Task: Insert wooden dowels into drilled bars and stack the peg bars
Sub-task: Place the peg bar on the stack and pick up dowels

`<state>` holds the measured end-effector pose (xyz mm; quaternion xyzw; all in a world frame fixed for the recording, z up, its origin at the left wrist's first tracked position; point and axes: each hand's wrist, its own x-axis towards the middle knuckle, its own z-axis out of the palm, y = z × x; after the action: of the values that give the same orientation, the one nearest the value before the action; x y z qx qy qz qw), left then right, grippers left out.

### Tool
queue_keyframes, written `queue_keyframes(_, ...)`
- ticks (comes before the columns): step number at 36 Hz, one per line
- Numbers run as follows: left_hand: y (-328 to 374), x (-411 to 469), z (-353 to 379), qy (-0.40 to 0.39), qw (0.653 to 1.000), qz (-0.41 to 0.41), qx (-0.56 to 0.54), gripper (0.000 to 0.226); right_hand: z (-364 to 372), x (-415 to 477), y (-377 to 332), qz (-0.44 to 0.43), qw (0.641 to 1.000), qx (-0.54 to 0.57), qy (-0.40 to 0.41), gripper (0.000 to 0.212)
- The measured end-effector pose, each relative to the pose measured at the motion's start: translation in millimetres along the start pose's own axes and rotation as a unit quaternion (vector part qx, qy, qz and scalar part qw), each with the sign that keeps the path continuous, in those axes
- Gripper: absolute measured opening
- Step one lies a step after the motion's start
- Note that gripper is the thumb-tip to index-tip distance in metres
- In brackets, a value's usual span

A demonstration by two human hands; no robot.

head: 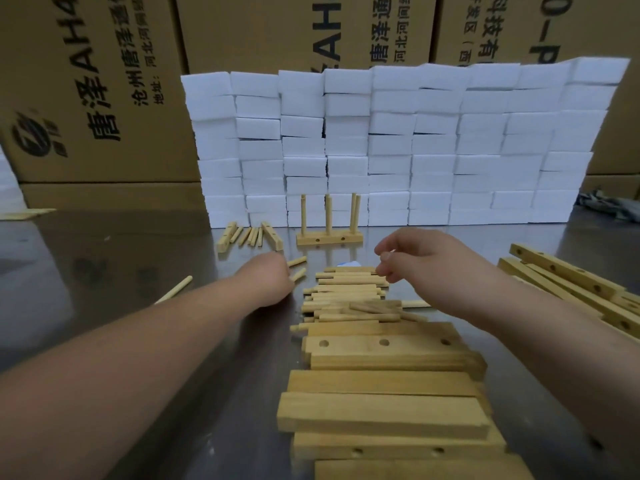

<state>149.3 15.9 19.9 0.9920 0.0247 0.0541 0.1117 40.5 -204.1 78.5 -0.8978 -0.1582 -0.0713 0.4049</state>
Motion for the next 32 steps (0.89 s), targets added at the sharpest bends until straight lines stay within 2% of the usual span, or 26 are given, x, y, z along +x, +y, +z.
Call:
queue_keyframes(3,0,-8,2,0.002,0.999,-0.012,-0.041,0.026,-1,0,1,0.002,1.0,-0.014,-0.025,0.013)
queue_keyframes(7,4,-16,5,0.041,0.989,-0.034,-0.136,0.029,-2,-1,2,-0.004,0.988,-0.109,-0.109,0.019)
queue_keyframes(11,8,-25,11,0.119,0.939,-0.058,-0.318,0.032,-2,-4,0,0.005,0.97,-0.163,-0.183,0.007)
queue_keyframes(14,10,-32,10,0.145,0.916,-0.04,-0.373,0.032,-1,-7,-6,-0.033,0.953,-0.187,-0.237,0.024)
queue_keyframes(18,11,-40,7,0.135,0.909,-0.004,-0.394,0.024,6,-11,-11,-0.068,0.934,-0.231,-0.263,0.041)
queue_keyframes(21,14,-44,9,0.124,0.913,0.024,-0.388,0.019,9,-13,-12,-0.084,0.931,-0.253,-0.25,0.04)
queue_keyframes(26,17,-48,14,0.106,0.918,0.063,-0.376,0.025,9,-16,-15,-0.103,0.923,-0.273,-0.249,0.04)
queue_keyframes(32,16,-48,19,0.112,0.915,0.059,-0.384,0.031,11,-21,-20,-0.097,0.924,-0.282,-0.239,0.029)
